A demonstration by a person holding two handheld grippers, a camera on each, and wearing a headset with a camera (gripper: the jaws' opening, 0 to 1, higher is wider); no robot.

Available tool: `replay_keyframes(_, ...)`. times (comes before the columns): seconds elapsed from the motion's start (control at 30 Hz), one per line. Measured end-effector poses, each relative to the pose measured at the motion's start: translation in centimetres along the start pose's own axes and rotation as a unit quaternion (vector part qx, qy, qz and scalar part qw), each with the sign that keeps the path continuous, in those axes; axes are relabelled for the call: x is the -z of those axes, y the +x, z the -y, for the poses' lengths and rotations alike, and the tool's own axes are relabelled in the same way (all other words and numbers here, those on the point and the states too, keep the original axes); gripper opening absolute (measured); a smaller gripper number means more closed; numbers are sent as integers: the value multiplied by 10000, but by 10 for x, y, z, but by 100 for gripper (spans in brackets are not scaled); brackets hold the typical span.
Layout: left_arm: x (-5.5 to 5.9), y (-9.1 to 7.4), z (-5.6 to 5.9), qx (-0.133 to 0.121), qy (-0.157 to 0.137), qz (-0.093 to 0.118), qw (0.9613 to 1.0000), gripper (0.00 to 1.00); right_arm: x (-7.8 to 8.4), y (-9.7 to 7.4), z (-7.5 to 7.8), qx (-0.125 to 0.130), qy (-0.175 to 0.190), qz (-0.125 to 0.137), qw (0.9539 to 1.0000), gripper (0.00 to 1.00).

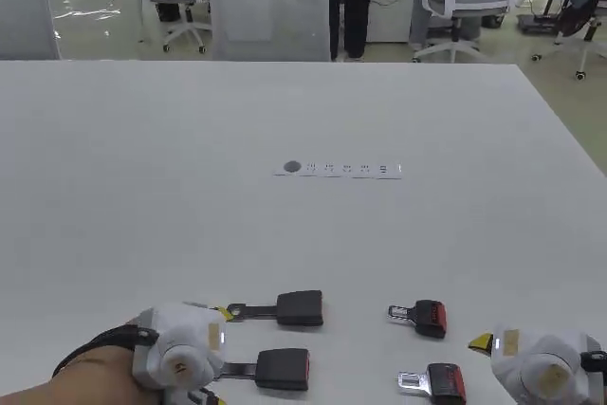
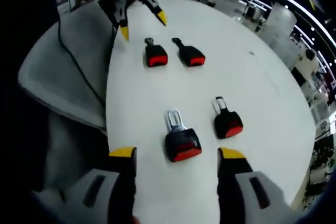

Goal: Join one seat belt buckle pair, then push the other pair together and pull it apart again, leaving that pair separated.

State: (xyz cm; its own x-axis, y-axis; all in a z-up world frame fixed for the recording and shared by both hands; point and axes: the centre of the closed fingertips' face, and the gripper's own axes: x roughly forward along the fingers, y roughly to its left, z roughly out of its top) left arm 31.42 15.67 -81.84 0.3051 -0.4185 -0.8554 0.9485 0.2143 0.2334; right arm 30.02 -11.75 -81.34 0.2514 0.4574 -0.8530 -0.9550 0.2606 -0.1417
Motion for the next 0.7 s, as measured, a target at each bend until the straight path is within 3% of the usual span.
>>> replay_keyframes(0.1, -5, 8, 6, 296, 26, 24, 9996, 67, 0, 7, 1, -140, -18, -18, 9999, 56)
replay_keyframes(0.13, -6, 11, 4, 278, 63, -8, 9996, 65, -1, 9, -2, -283, -33, -7, 9996, 54)
replay_keyframes(0.3, -11, 22, -1, 449, 47, -45, 9990, 60, -3, 17, 2, -398, -312, -11, 9987, 50)
replay_keyframes(0.4, -13, 28, 5, 698, 53, -133, 9975, 49, -2, 21, 4, -475, -441, -88, 9979, 49)
replay_keyframes(0.47, -12, 33, 6, 713, 129, -201, 9972, 47, 1, 24, 2, -631, -527, -184, 9964, 46)
replay_keyframes(0.7, -15, 43, 9, 851, 271, -305, 9955, 43, 9, 33, 10, -662, -675, -317, 9950, 43)
